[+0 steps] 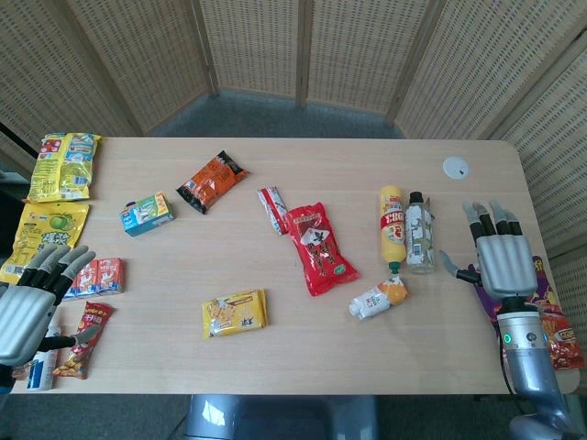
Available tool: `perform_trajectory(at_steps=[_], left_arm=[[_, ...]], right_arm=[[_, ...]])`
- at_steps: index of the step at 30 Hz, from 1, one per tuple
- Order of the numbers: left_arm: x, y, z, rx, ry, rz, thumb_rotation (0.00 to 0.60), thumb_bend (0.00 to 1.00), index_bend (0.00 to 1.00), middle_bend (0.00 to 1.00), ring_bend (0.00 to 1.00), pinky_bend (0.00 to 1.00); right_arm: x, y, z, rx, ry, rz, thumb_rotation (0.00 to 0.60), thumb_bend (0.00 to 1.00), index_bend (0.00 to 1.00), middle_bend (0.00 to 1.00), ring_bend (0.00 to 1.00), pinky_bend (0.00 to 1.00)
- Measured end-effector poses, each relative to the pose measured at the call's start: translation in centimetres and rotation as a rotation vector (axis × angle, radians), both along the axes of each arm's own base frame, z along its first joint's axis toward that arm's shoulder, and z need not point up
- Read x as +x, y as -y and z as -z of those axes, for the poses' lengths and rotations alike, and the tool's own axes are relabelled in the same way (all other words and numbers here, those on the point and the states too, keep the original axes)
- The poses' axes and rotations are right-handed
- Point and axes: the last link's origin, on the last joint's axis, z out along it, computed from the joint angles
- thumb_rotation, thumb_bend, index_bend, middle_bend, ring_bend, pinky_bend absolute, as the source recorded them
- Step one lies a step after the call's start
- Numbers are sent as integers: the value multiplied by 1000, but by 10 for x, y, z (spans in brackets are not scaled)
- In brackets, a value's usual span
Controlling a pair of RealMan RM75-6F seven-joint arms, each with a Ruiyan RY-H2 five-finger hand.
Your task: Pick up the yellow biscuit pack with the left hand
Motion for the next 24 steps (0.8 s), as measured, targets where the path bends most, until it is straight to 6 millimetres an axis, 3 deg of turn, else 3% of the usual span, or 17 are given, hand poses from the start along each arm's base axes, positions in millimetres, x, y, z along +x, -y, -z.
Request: perform_trajectory(at_steps=[13, 24], left_arm=[[6, -2, 2, -15, -17, 19, 529, 137, 86, 104, 47, 0], [12, -15, 29, -58, -104, 41, 531, 140, 72, 100, 102, 0]], right_arm=[[2, -10, -9, -18, 11, -8, 66, 325, 0, 90, 0, 170], [4, -9, -5, -2, 5, -4, 66, 325, 0, 90, 0, 169]])
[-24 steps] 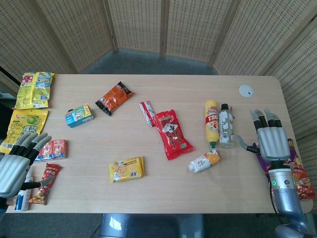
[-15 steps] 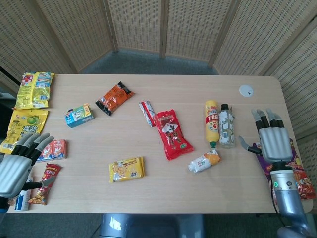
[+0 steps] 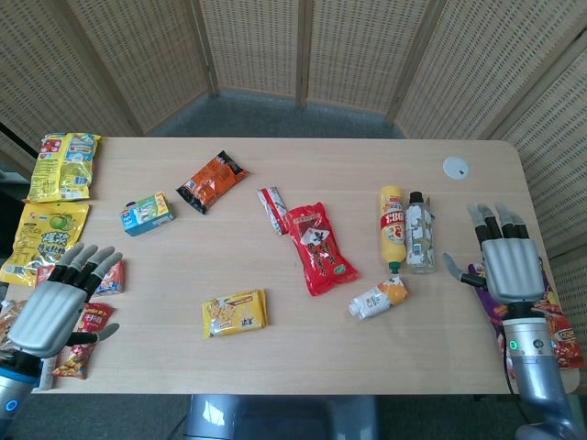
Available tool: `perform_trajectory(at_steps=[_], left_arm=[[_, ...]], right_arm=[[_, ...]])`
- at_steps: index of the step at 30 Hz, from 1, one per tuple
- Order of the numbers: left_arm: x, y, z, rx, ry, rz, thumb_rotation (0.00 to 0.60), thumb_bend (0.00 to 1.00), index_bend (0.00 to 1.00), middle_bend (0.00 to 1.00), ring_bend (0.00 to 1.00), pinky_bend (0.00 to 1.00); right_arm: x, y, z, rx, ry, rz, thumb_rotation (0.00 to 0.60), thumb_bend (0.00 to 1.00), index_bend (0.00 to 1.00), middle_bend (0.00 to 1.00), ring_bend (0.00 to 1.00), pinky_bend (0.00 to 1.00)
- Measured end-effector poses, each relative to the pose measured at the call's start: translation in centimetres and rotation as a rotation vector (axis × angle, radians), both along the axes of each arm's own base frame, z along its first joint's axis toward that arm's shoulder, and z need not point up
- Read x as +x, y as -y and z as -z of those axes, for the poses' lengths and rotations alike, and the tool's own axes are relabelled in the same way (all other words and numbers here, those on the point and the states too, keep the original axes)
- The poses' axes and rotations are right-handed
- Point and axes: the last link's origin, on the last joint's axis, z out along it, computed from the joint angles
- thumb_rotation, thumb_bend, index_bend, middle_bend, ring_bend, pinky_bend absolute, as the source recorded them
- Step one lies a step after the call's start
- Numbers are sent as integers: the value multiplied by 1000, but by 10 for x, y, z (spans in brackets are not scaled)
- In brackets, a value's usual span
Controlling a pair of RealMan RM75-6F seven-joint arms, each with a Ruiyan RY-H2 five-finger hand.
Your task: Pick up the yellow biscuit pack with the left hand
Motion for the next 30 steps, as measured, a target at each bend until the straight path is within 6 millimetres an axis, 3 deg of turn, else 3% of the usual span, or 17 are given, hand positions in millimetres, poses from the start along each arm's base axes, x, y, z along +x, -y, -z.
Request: perform_trajectory(at_steps=[4, 18, 30], left_arm=[[6, -5, 19, -22, -37, 28, 540, 141, 57, 100, 137, 0], [18, -14, 117, -182, -45, 30, 553, 141, 11, 95, 146, 0], [19, -21, 167, -248, 8, 13, 552, 141, 19, 98, 159, 0]], right_arm=[[1, 0, 4, 8, 9, -5, 65, 326, 0, 91, 0, 169], [-4, -3, -4, -7, 8, 5, 68, 325, 0, 91, 0, 151], [-10, -9, -10, -14, 21, 21, 64, 326, 0, 90, 0, 152]])
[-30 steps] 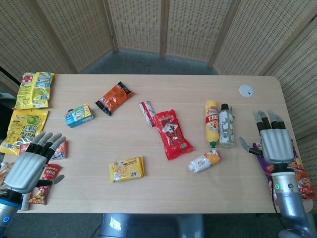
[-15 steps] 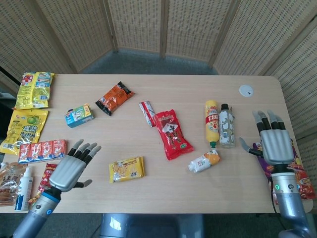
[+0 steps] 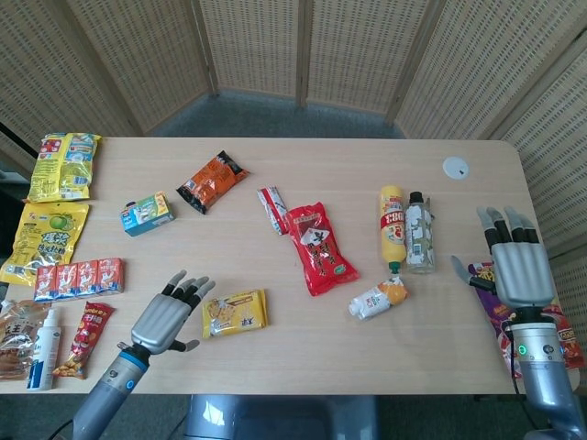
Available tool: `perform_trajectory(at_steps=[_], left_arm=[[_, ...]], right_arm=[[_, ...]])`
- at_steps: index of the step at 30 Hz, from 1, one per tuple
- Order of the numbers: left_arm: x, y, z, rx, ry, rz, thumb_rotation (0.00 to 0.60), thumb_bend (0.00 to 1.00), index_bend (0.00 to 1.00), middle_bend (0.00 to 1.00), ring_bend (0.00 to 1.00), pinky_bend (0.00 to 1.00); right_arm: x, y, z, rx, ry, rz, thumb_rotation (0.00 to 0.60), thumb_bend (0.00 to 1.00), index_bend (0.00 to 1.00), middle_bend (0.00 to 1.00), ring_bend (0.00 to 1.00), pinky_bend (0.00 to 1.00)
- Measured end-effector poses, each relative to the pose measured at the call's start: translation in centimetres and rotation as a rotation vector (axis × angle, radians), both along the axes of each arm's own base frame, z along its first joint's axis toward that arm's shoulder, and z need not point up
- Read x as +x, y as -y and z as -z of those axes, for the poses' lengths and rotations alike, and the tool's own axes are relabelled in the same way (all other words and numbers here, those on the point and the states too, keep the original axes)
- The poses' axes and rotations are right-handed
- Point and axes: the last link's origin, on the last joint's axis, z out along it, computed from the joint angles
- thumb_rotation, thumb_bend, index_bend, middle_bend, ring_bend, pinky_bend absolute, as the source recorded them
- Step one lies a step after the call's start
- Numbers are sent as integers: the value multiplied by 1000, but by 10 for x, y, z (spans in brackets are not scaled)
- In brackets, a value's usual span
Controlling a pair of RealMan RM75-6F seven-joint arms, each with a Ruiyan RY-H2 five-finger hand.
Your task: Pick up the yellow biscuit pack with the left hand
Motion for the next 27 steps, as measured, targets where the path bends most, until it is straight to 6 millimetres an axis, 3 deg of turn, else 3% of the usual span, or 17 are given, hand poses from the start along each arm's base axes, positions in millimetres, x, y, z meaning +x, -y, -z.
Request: perform_trajectory(at_steps=[8, 19, 21, 24, 27], left_arm=[[11, -12, 38, -45, 32, 2, 556, 141, 22, 97, 164, 0], [13, -24, 76, -104, 51, -41, 556, 139, 35, 89, 164, 13], [13, -25, 82, -126, 61, -59, 576, 147, 68, 88, 185, 76], [16, -26, 92, -148, 94, -80, 600, 257, 210, 162, 323, 276], [20, -28, 99, -137, 130, -91, 600, 462, 433, 348, 548, 551]], right_arm=[[-3, -4, -5, -6, 12, 7, 66, 325, 0, 91, 0, 150], [-8, -9, -12, -8, 41, 29, 66, 324, 0, 89, 0, 150], [-9, -10, -13, -7, 43, 33, 68, 325, 0, 90, 0, 150], [-9, -11, -13, -6, 49, 37, 66, 326, 0, 90, 0, 151], [-9, -13, -15, -6, 57, 39, 65, 325, 0, 90, 0, 150]])
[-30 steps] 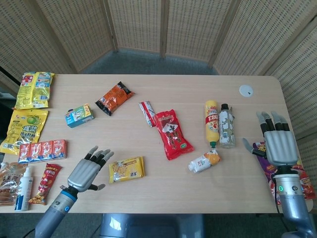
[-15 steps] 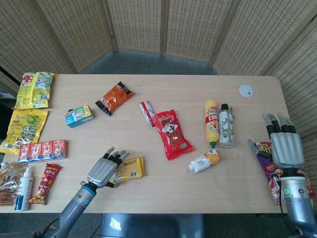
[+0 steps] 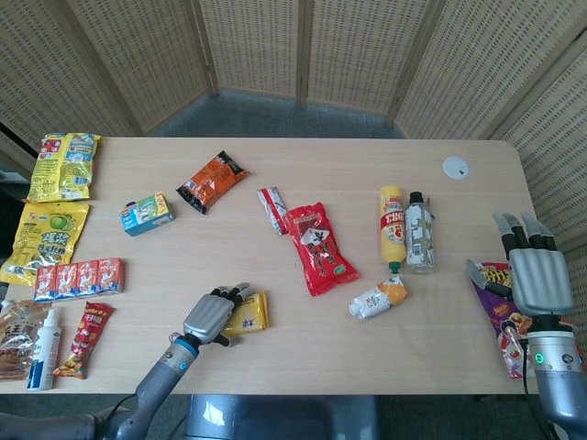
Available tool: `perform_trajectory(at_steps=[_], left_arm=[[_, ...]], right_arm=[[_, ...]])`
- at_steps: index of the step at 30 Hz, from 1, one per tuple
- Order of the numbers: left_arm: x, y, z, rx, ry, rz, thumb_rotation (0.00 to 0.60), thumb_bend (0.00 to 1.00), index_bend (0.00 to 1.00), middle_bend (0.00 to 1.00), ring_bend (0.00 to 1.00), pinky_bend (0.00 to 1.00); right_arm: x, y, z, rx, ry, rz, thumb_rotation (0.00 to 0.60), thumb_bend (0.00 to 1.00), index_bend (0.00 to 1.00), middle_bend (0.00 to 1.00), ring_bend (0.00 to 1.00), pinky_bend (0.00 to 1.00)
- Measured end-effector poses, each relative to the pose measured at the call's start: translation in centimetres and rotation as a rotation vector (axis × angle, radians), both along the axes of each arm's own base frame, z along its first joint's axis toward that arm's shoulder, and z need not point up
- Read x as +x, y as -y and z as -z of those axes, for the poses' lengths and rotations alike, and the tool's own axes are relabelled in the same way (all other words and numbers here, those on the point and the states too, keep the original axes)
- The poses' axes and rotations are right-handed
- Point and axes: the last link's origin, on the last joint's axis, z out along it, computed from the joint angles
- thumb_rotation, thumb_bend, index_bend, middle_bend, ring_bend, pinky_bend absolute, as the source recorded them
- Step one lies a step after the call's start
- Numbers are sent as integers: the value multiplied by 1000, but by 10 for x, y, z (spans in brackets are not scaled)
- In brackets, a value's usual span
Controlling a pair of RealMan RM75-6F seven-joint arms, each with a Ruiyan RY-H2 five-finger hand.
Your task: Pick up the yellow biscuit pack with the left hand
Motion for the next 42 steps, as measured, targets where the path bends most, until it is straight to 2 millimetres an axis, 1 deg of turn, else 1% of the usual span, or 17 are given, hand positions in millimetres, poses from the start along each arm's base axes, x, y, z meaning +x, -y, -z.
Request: perform_trajectory(at_steps=[3, 5, 7, 9, 12, 16, 19, 22, 23, 25, 29, 32, 35, 36, 38, 42], left_arm=[[0, -5, 6, 17, 10, -14, 600, 514, 582, 490, 678, 667], [0, -8, 7, 23, 16, -26, 600, 523, 641, 552, 725, 715], [2, -10, 6, 28, 32, -37, 600, 536, 670, 587, 754, 748], [5, -13, 3, 34, 71, -56, 600, 537, 667, 590, 760, 752], [13, -19, -11, 57, 145, -72, 600, 535, 653, 583, 760, 752], [27, -29, -42, 118, 207, -44, 600, 531, 642, 575, 756, 753], [39, -36, -70, 166, 250, -15, 600, 524, 641, 573, 757, 753], [53, -42, -102, 225, 281, 22, 600, 520, 641, 572, 756, 752], [58, -45, -115, 253, 287, 39, 600, 519, 641, 572, 754, 751], [65, -48, -135, 296, 292, 66, 600, 518, 641, 572, 750, 749], [81, -53, -182, 408, 297, 122, 600, 518, 642, 573, 747, 744], [90, -55, -209, 476, 302, 150, 600, 517, 644, 576, 746, 741], [97, -54, -228, 519, 312, 170, 600, 517, 646, 579, 744, 734], [98, -54, -231, 526, 315, 174, 600, 517, 646, 579, 743, 732], [101, -51, -237, 541, 312, 188, 600, 518, 648, 583, 744, 731], [104, -47, -240, 547, 310, 196, 600, 516, 656, 589, 743, 729]], right_arm=[[-1, -1, -1, 1, 10, 6, 67, 326, 0, 90, 0, 150], [-2, -1, -2, 0, 15, 9, 64, 325, 0, 90, 0, 150], [-2, -2, -2, 0, 17, 9, 67, 325, 0, 90, 0, 150], [-2, -2, -1, 3, 16, 8, 71, 324, 0, 90, 0, 151], [-2, -1, 1, 9, 15, 9, 66, 326, 0, 90, 0, 150], [-1, 1, 5, 18, 22, 6, 69, 325, 0, 90, 0, 150], [-1, 2, 8, 23, 26, 3, 69, 325, 0, 90, 0, 150], [-1, 1, 11, 26, 30, 2, 69, 324, 0, 90, 0, 150], [-1, 1, 11, 27, 29, 2, 69, 325, 0, 90, 0, 150], [-1, 1, 11, 26, 30, 1, 70, 324, 0, 90, 0, 150], [0, 1, 11, 23, 33, -5, 69, 325, 0, 90, 0, 150], [1, 0, 11, 26, 33, -10, 68, 325, 0, 90, 0, 150], [2, 0, 12, 27, 35, -16, 67, 325, 0, 90, 0, 150], [3, -1, 12, 26, 38, -19, 69, 325, 0, 90, 0, 150], [4, -1, 12, 25, 40, -22, 69, 325, 0, 90, 0, 149], [5, -4, 11, 22, 43, -33, 68, 326, 0, 90, 0, 150]])
